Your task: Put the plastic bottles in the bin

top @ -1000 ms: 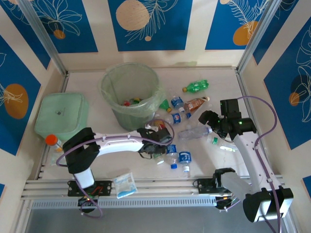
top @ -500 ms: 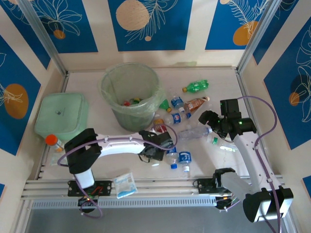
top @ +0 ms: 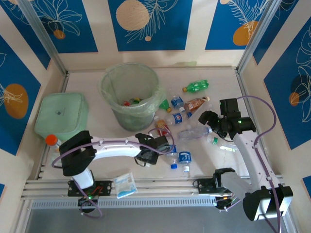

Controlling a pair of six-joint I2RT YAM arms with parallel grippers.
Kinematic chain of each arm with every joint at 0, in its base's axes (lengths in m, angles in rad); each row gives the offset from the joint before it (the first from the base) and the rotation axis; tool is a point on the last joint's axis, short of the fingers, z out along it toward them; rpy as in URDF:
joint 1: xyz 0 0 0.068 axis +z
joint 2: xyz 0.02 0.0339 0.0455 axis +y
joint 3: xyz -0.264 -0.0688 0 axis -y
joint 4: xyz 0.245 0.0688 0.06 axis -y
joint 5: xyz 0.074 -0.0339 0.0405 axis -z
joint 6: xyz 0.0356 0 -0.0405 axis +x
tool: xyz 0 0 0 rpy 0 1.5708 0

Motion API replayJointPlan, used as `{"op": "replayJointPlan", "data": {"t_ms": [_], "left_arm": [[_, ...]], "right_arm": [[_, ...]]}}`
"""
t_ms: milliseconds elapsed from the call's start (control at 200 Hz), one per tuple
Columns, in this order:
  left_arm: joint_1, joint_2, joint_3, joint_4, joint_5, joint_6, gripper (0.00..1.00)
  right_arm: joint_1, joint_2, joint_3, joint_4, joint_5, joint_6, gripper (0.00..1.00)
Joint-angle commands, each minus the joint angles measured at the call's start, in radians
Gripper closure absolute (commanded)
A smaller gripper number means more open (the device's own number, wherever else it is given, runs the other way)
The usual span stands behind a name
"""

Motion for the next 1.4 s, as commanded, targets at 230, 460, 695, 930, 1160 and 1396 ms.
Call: {"op": "replayJointPlan", "data": {"t_ms": [230,460,695,930,1160,1396], "left_arm": [[-0.025,-0.059,-0.007,-0.064,-0.017,0.001,0.71],[-0.111,-0.135,0.108,-0.187,-0.116,0.08,0.76],[-0.145,-0.215,0.342,-0.29,-0.168,0.194,0.74],[-0.108,-0.169,0.682,-0.373,-0.259,0.367,0.71],[0.084,-0.123,0.86,-0.362,-0.275,0.524,0.67],[0.31,-0.016,1.003,-0.338,-0.22,0.598,0.67]], "right_arm": [[0.003,0.003,0.033,-0.026,0.001,0.0,0.16],[0.003,-0.04,0.043,-0.042,0.036,0.005,0.17],[0.003,-0.068,0.055,-0.072,0.072,0.013,0.18],[0.012,-0.089,0.044,-0.078,0.077,0.026,0.18],[0.034,-0.088,0.03,-0.067,0.079,0.034,0.18],[0.061,-0.077,0.011,-0.051,0.081,0.042,0.18]]}}
